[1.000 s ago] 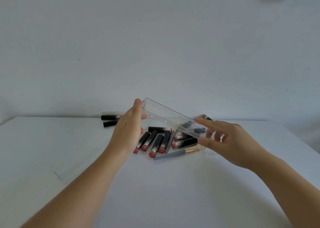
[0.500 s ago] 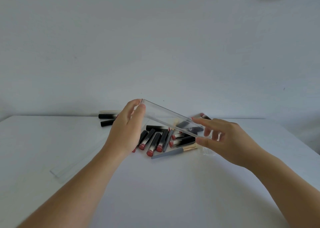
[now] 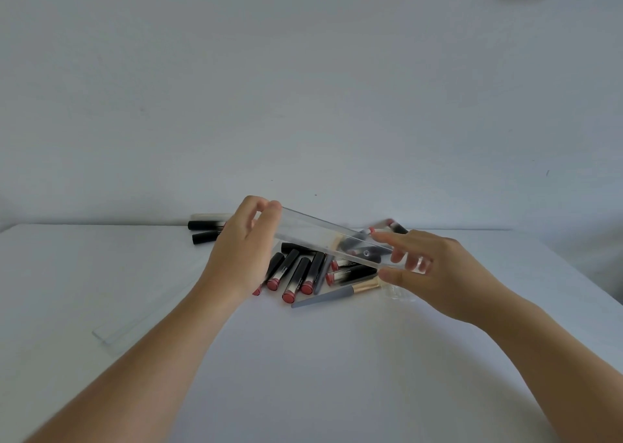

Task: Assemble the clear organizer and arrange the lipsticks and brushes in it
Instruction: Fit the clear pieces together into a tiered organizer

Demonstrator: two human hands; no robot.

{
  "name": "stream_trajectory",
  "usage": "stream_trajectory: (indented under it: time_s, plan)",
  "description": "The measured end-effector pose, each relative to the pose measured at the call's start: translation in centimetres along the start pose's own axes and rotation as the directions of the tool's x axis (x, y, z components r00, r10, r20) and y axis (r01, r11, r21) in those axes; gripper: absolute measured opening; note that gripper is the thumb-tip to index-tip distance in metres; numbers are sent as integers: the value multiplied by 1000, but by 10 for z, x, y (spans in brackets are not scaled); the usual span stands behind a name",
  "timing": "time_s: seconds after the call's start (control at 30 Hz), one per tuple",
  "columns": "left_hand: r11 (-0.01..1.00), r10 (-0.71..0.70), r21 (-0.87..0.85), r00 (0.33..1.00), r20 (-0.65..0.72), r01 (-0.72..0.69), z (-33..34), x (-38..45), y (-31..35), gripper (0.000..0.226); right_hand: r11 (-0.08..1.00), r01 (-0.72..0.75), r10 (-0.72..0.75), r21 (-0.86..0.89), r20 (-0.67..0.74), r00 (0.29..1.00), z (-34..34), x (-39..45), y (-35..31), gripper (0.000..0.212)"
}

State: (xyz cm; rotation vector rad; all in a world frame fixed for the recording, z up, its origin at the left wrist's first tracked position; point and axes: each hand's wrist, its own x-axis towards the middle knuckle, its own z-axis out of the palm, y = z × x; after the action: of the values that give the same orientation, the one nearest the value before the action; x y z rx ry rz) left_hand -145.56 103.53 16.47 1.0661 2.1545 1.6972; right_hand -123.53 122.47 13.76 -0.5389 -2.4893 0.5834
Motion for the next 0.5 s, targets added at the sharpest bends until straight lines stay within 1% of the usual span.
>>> stream_trajectory:
  time_s: [0.2,0.3,0.4,0.5]
  plan:
    - [1000,-4,27,999,-40,5,1,2,-1,27,998,3,-6,-70,-37,999,2,1,1,52]
    - [999,-12,38,995,-97,15,-2,5,-4,24,996,-5,-3,-91,-90,996,-3,2,5,56]
    - [998,-54,-24,986,-161,51,-6,10,-7,23,991,-36,13,-129,-174,985,-11,1,11,64]
    - [990,-126,-90,970,-208,109,-11,16,-11,29,991,-85,45,-108,-328,943,-18,0,13,64]
